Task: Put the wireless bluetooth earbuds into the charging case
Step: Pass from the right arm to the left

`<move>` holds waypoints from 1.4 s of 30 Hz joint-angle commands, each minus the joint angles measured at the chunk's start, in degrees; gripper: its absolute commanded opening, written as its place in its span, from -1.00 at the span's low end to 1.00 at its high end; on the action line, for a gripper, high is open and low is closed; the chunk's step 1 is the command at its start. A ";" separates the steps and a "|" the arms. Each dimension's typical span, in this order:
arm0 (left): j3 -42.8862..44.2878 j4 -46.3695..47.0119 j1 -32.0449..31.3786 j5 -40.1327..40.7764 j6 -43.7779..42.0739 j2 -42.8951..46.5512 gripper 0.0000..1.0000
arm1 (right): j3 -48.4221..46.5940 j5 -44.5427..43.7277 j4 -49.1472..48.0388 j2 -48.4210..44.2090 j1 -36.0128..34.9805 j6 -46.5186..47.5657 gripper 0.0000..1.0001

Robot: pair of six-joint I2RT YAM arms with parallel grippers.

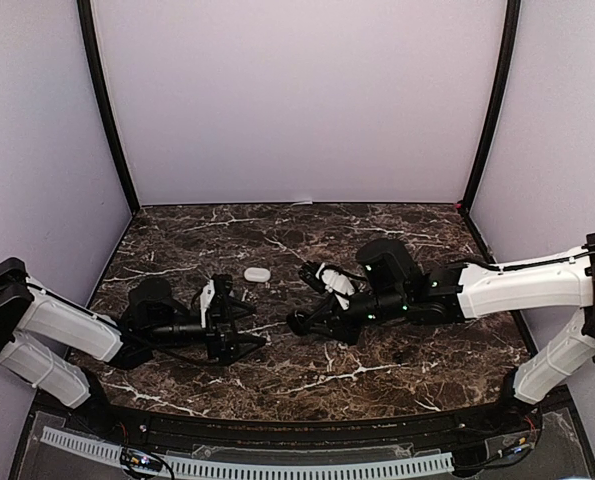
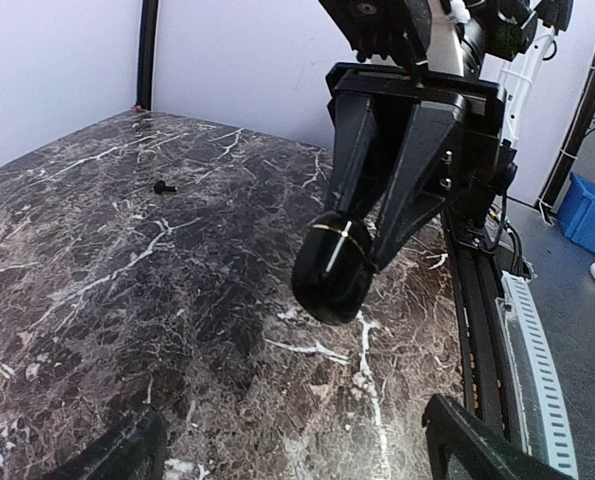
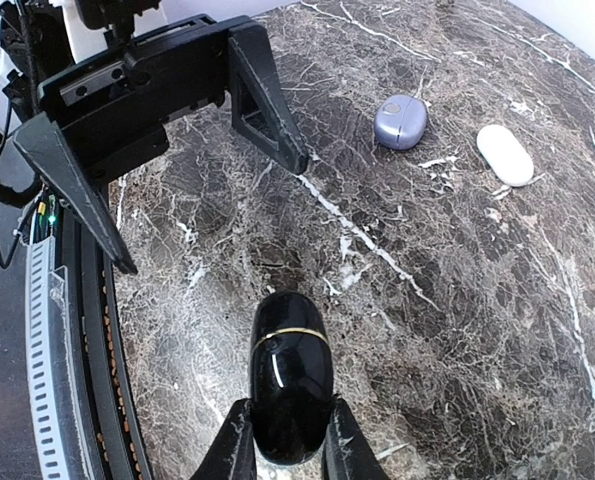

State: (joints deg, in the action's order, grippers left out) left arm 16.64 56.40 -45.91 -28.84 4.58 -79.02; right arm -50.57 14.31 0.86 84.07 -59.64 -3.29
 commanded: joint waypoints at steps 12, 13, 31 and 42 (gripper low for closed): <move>2.87 0.25 -2.68 -7.22 -7.90 -4.90 0.66 | -8.76 4.25 10.50 6.79 -1.21 6.90 -0.79; 3.20 0.66 -2.69 -7.84 -7.65 -5.77 0.65 | -9.10 4.27 10.71 7.07 -1.43 7.17 -0.79; 6.49 0.08 -3.81 -12.19 -6.82 -11.13 0.39 | -11.83 6.75 11.42 9.68 -2.59 9.09 -0.79; 6.77 0.70 -4.19 -13.89 -7.20 -11.96 -0.05 | -13.09 8.91 10.07 10.81 -2.77 9.18 -0.79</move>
State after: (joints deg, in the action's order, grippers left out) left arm 22.46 56.47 -49.76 -41.06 -2.00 -90.98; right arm -61.56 22.09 13.43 93.89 -61.71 5.43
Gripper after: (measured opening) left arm 0.529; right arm 0.177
